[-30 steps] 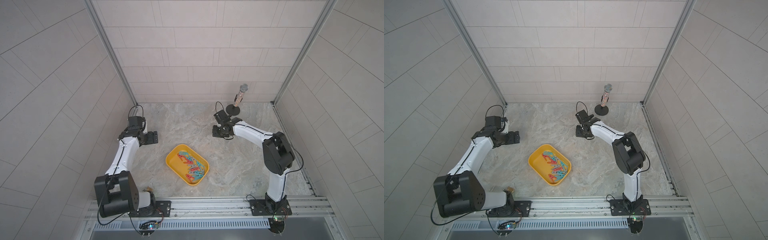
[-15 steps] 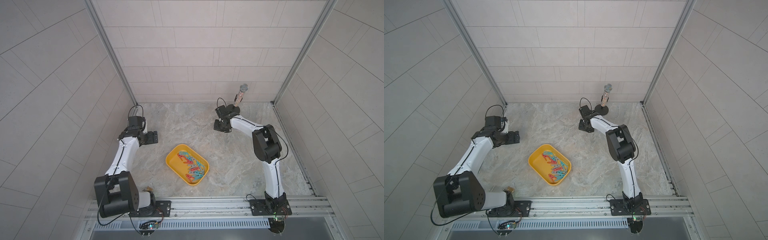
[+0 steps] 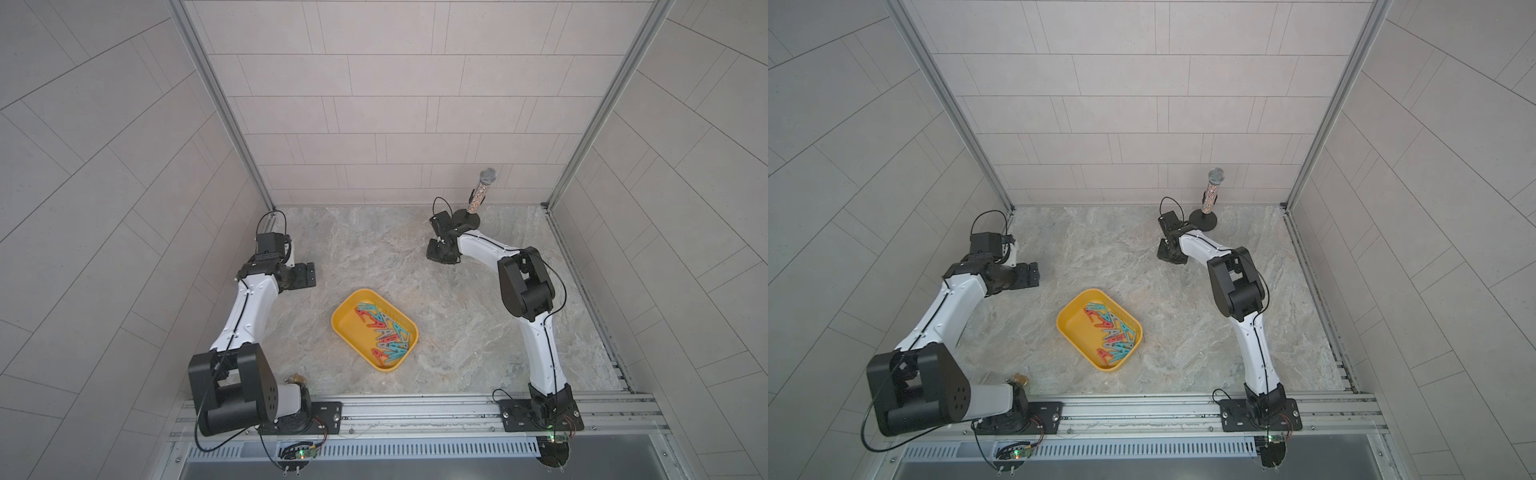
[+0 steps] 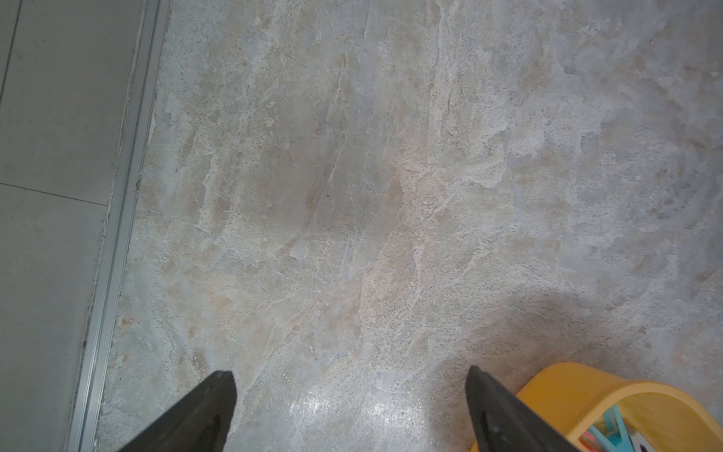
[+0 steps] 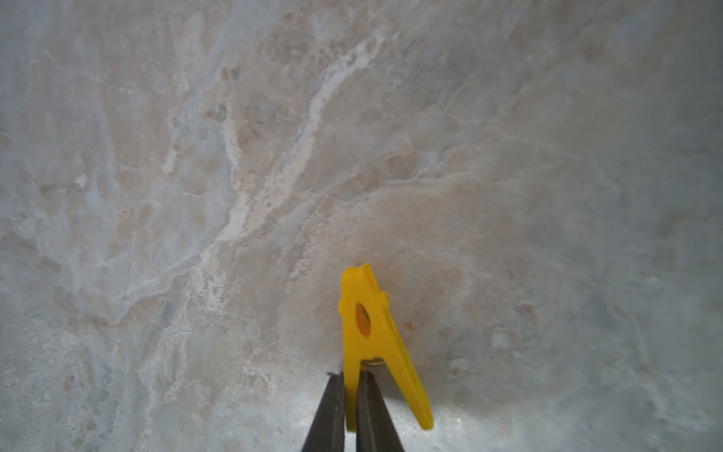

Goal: Take the clothespins out of the storage box
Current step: Place the clothespin at the center of the board.

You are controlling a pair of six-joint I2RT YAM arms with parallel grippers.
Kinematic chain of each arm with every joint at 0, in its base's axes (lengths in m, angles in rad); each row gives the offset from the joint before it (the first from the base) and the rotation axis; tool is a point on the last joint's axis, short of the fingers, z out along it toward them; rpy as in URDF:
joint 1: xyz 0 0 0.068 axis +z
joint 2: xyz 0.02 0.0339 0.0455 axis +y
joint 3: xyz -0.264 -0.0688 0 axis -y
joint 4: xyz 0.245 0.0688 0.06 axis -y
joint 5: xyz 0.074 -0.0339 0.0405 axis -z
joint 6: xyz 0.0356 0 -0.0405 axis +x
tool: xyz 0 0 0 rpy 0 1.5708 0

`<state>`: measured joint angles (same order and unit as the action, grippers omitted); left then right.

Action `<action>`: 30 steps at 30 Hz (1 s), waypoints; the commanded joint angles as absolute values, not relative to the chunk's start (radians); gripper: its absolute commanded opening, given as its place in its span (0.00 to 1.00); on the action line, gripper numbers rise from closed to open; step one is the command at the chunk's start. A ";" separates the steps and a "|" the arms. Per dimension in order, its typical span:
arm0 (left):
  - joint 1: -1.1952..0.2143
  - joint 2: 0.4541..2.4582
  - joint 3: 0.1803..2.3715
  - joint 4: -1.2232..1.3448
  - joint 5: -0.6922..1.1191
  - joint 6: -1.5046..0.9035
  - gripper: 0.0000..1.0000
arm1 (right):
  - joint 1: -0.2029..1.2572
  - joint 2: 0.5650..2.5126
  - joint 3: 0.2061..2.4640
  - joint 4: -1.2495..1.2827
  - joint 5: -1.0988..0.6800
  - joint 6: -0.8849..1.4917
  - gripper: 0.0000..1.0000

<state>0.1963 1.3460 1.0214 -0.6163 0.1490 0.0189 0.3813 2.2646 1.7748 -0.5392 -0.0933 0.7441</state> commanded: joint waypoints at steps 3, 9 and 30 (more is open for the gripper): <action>0.205 1.324 1.012 -0.612 0.136 0.031 1.00 | 0.380 2.267 1.784 -0.567 -0.084 0.756 0.18; 0.203 1.322 1.015 -0.614 0.139 0.031 1.00 | 0.380 2.230 1.774 -0.571 -0.097 0.744 0.22; 0.204 1.340 1.015 -0.624 0.162 0.043 1.00 | 0.429 1.861 1.397 -0.480 -0.206 0.687 0.25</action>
<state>0.1963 1.3460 1.0214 -0.6170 0.1394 0.0235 0.4129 1.9263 1.4349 -0.4866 -0.1886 0.7250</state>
